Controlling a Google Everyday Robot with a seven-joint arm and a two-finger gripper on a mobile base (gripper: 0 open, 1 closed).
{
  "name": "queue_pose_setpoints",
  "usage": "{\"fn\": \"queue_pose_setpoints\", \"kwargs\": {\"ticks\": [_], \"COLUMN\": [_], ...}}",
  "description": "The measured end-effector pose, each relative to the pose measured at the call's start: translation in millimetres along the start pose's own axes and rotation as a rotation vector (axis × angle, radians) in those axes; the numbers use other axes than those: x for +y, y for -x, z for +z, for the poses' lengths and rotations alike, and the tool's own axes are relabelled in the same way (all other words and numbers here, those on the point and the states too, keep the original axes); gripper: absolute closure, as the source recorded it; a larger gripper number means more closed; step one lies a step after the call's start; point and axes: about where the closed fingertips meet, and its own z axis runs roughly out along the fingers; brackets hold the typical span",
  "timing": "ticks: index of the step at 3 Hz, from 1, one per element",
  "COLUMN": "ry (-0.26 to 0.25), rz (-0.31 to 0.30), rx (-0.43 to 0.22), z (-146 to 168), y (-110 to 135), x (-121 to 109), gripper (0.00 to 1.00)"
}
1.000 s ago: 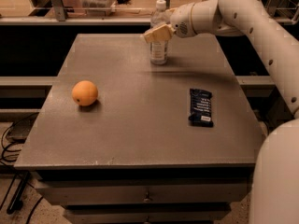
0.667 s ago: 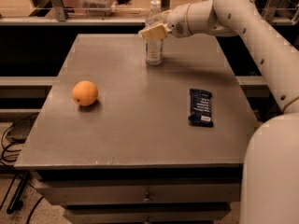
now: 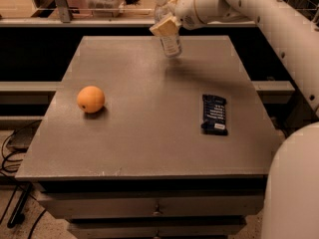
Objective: Knock blue plastic bottle over
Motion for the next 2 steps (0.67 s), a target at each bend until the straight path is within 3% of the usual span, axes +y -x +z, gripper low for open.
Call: {"fn": "queue_pose_setpoints", "kwargs": {"ticks": [1, 2], "ry": [-0.071, -0.056], "rz": [-0.149, -0.258], "rx": [0.099, 0.194], "z": [-17.0, -14.1], "y": [6.0, -1.8], "x": [-11.2, -3.5], "gripper": [0.99, 0.85]}}
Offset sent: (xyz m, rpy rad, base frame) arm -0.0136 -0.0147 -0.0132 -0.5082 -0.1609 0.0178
